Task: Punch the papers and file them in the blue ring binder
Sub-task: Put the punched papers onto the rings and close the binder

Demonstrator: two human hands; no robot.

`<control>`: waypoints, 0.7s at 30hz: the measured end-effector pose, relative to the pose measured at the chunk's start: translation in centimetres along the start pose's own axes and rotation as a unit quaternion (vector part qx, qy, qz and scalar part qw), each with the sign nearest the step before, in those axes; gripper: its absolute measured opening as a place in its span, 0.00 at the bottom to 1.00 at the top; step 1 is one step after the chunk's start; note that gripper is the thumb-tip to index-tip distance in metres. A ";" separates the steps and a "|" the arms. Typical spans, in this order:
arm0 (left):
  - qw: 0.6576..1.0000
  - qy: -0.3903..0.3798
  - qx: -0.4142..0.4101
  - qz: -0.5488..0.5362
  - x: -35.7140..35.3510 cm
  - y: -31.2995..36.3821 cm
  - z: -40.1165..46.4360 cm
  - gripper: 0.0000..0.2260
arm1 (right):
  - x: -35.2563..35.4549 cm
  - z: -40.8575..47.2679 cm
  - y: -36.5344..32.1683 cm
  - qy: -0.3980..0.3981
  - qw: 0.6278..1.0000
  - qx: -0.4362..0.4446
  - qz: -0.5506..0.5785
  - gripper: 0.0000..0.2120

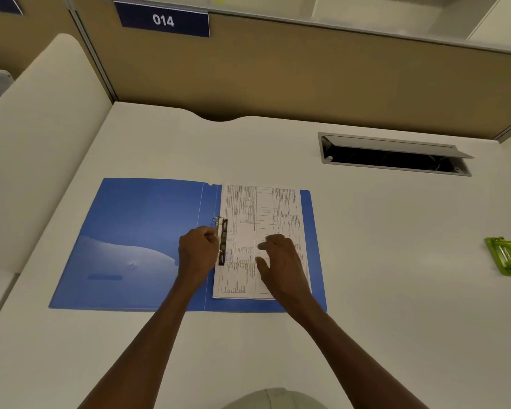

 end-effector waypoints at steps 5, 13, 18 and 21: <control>0.999 -0.028 -0.028 0.001 -0.4 -0.2 0.2 0.07 | -2.1 1.9 -3.6 -0.102 0.994 0.045 0.023 0.19; 0.999 -0.022 -0.010 -0.022 -0.5 -0.1 -0.1 0.07 | -5.5 3.2 -5.0 -0.185 0.981 0.049 -0.018 0.27; 1.000 -0.020 -0.010 -0.020 -0.6 0.1 -0.5 0.08 | -6.0 3.3 -5.0 -0.164 0.984 0.058 -0.046 0.25; 0.999 -0.024 -0.014 -0.020 -0.6 -0.1 -0.6 0.09 | -6.1 3.4 -4.9 -0.148 0.985 0.065 -0.061 0.20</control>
Point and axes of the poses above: each hand's wrist, its own z-axis towards the middle knuckle, its own x-axis out of the back of the hand, y = z × x, the point moved 9 cm from there along z, towards the middle knuckle, and after that the axes turned 1 degree about -x, right-handed, at the moved point
